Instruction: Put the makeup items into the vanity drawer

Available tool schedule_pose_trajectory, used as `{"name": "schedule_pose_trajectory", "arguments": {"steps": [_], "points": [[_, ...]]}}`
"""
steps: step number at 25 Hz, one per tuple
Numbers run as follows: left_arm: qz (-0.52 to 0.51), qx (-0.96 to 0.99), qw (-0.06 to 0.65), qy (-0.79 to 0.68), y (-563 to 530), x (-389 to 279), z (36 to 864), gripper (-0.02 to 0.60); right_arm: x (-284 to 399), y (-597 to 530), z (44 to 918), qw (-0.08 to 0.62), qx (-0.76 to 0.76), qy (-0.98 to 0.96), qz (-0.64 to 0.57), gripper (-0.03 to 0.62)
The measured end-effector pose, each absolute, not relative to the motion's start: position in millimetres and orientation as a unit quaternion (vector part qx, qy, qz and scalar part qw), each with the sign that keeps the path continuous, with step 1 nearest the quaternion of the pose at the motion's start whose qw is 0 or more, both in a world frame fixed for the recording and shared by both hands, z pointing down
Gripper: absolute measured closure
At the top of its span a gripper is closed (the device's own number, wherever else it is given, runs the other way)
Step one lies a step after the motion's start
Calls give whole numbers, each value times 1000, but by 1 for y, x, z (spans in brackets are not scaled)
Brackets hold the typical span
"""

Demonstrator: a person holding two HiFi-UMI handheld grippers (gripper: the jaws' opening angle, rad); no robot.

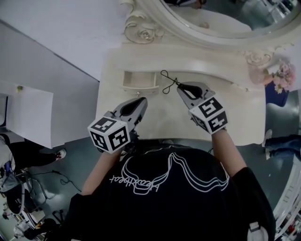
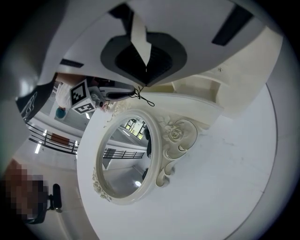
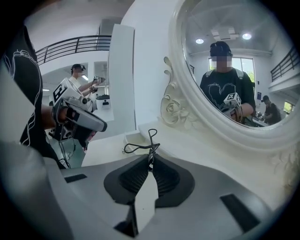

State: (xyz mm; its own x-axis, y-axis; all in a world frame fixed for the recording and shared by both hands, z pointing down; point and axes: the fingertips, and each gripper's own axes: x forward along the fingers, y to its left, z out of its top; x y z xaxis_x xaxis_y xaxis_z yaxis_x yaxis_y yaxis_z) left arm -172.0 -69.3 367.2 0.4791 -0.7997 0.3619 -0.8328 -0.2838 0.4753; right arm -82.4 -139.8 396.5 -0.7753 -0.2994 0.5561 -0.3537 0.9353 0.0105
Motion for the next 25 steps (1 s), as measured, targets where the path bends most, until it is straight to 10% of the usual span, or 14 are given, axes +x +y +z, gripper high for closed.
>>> {"name": "schedule_pose_trajectory", "arguments": {"steps": [25], "points": [[19,767,338,-545,-66,-244,384,575,-197,-139,435,340,69,-937,39,560]]}}
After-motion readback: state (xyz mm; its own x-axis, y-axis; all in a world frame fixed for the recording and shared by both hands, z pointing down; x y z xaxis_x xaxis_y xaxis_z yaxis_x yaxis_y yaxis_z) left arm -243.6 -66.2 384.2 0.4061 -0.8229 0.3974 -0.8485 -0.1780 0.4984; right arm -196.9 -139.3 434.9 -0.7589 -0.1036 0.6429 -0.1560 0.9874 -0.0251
